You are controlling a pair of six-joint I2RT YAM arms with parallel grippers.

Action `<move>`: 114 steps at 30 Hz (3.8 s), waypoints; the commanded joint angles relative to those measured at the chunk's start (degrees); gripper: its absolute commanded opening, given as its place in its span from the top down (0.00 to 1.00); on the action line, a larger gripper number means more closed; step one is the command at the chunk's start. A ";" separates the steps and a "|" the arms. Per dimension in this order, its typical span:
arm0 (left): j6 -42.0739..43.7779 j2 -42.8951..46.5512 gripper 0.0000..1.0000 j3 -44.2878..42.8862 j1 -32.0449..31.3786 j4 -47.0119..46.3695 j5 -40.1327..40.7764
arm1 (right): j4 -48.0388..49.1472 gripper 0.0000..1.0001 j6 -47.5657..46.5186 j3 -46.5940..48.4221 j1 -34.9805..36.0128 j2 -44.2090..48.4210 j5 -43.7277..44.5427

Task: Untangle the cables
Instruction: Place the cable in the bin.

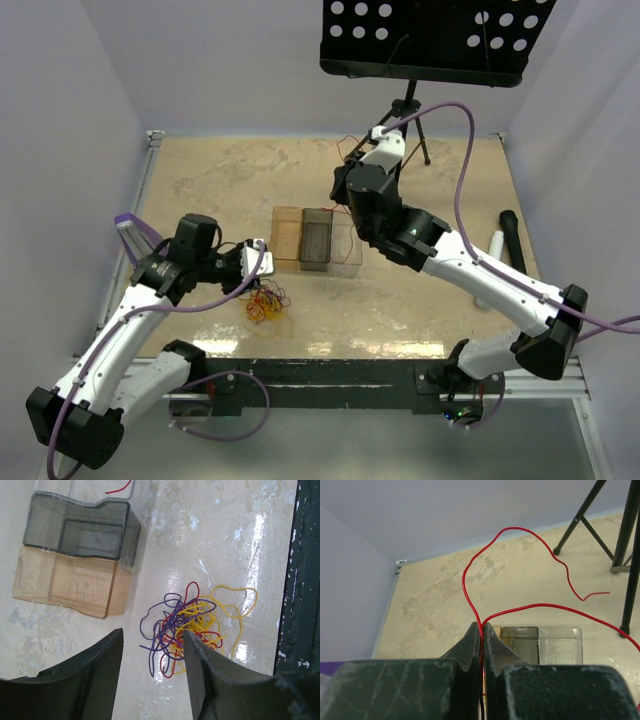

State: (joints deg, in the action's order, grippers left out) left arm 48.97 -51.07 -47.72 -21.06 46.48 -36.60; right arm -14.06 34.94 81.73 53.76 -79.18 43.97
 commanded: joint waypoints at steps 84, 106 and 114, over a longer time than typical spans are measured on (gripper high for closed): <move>-3.80 2.82 0.20 -2.64 0.14 -3.85 -2.60 | -9.48 0.44 5.30 -4.55 -6.12 -15.76 0.94; -3.27 2.47 0.20 -2.64 0.14 -3.24 -3.74 | 5.62 0.38 17.27 -29.70 -22.47 -6.69 -20.49; -3.44 1.85 0.20 -2.55 0.23 -3.50 -4.27 | 7.91 0.42 19.29 -27.78 -22.82 -12.57 -21.20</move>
State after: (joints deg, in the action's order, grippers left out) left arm 44.62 -48.95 -50.70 -21.06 43.05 -38.83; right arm -9.04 51.92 52.58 31.00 -90.06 23.99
